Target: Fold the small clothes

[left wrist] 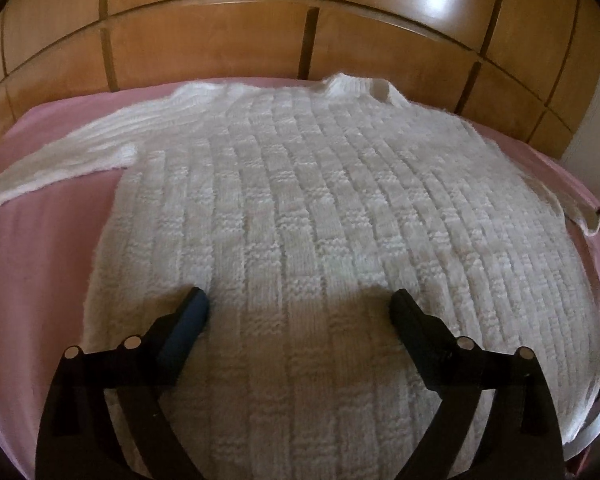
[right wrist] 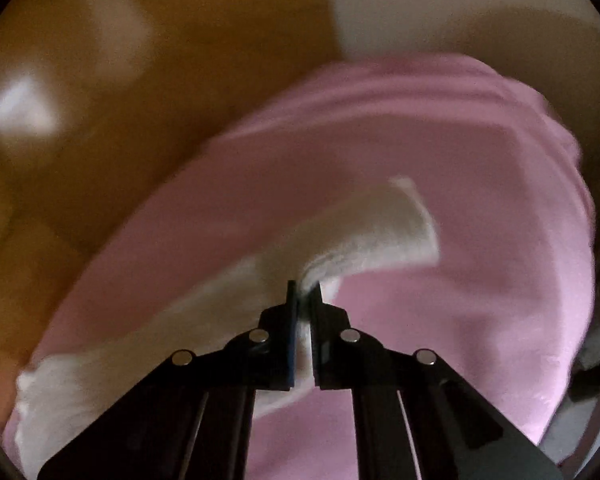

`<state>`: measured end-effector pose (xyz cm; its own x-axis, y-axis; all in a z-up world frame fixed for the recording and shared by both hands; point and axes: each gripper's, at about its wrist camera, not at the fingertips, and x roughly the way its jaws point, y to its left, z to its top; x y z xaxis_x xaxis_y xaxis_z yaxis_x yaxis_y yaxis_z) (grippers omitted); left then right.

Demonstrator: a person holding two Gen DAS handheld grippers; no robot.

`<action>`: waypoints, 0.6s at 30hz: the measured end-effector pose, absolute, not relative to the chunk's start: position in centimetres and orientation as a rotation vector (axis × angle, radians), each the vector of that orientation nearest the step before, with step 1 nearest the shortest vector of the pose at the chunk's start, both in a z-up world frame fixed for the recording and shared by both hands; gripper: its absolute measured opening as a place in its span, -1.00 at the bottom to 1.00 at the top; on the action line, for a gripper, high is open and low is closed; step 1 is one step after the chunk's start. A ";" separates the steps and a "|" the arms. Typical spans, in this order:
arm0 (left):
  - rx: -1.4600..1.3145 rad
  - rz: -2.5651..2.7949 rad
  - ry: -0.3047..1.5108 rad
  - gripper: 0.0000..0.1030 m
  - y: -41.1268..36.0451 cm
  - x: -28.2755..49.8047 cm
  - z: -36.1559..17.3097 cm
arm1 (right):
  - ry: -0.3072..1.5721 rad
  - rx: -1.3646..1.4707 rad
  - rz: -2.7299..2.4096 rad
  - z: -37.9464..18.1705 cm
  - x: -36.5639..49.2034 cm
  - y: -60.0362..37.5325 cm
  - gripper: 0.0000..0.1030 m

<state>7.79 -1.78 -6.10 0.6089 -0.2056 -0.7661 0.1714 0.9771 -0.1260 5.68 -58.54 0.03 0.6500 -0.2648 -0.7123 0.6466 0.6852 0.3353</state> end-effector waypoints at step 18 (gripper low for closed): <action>-0.199 -0.310 0.911 0.65 -0.3 8.5 -4.5 | 0.747 0.440 0.297 5.0 16.1 -22.7 -0.38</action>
